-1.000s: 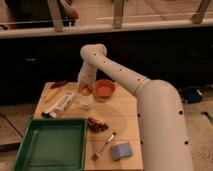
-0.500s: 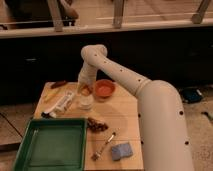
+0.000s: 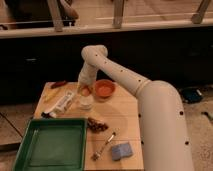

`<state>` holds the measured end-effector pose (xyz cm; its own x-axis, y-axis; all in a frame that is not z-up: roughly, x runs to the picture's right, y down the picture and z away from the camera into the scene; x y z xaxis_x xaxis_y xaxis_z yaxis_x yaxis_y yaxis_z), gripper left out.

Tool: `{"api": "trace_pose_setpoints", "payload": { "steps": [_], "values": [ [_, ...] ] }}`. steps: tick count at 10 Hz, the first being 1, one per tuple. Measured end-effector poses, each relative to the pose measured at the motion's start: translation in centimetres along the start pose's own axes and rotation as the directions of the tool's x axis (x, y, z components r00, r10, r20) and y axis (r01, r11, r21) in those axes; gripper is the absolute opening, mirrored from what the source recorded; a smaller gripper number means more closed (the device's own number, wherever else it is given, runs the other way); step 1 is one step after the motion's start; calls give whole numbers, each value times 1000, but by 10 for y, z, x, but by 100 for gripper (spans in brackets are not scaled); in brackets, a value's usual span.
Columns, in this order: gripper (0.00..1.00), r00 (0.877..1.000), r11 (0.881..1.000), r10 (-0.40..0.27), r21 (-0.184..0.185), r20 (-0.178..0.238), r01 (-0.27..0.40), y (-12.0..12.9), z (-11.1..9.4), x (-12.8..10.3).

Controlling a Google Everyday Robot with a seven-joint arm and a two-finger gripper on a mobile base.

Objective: Place apple in paper cup

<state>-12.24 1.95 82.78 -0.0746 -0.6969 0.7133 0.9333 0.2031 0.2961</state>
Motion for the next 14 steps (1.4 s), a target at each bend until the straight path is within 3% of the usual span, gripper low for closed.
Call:
{"api": "trace_pose_setpoints", "payload": {
  "steps": [14],
  "values": [
    [31, 1000, 1000, -8, 23, 10, 8, -1, 3, 0]
  ]
}}
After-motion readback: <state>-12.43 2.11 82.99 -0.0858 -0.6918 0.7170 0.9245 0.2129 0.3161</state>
